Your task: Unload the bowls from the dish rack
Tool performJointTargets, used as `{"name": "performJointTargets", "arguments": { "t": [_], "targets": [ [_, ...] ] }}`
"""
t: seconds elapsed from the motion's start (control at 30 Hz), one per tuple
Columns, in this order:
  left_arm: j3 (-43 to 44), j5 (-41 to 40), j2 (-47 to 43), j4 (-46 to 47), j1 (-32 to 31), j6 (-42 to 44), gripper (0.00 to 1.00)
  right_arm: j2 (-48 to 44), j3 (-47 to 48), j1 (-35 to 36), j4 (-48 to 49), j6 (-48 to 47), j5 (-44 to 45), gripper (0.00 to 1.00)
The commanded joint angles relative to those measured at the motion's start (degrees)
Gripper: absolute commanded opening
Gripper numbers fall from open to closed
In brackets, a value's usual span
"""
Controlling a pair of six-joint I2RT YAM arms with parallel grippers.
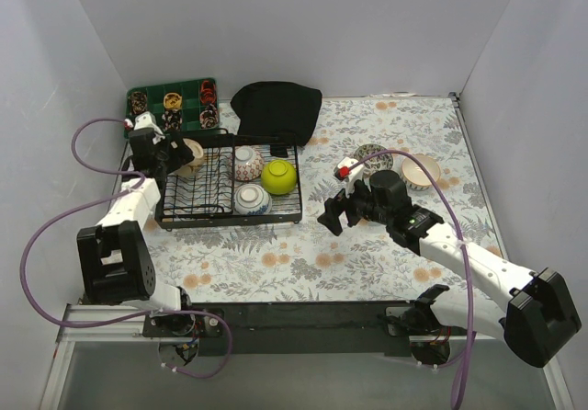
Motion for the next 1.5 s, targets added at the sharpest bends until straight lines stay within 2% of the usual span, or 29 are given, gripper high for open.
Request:
{"name": "performJointTargets", "arguments": {
  "t": [0.0,0.17,0.37,0.5,0.53,0.63,0.83,1.0,1.13,1.47],
  "targets": [
    [3.43,-6.78,-4.51,0.62,-5.0,5.82,0.39,-2.18,0.83,0.13,0.63,0.03,-2.08,0.97],
    [4.05,-12.59,-5.21,0.62,-10.88,10.75,0.34,-3.59,0.39,0.13,0.11,0.12,-3.04,0.97],
    [3.7,-12.86,-7.14,0.88,-15.29,15.85,0.3,-4.65,0.47,0.21,-0.51,0.12,-3.31,0.96],
    [1.94,-12.42,-9.6,1.58,-17.23,18.84,0.24,-4.91,0.74,0.21,-0.77,1.44,-3.75,0.96],
    [1.77,-12.6,-10.04,1.67,-17.49,19.19,0.19,-4.91,0.74,0.13,-0.77,1.52,-4.01,0.96],
    [1.15,-12.86,-12.24,1.67,-18.81,21.39,0.13,-4.91,0.91,0.13,-0.77,1.79,-4.54,0.96],
    [-0.25,-11.64,-14.96,1.06,-21.01,26.31,0.12,-4.65,1.18,0.13,-0.77,2.14,-5.59,0.96],
    [-1.57,-6.81,-17.07,0.97,-23.91,33.07,0.09,-4.21,1.88,0.13,-0.86,2.31,-8.22,0.96],
    [-2.71,-4.95,-19.71,0.79,-26.8,38.34,0.06,-2.9,4.68,0.13,-1.12,3.11,-12.26,0.96],
    [-6.41,-1.96,-26.13,-0.17,-32.08,45.03,0.05,2.12,10.58,0.13,-3.67,1.7,-16.58,0.96]
  ]
}}
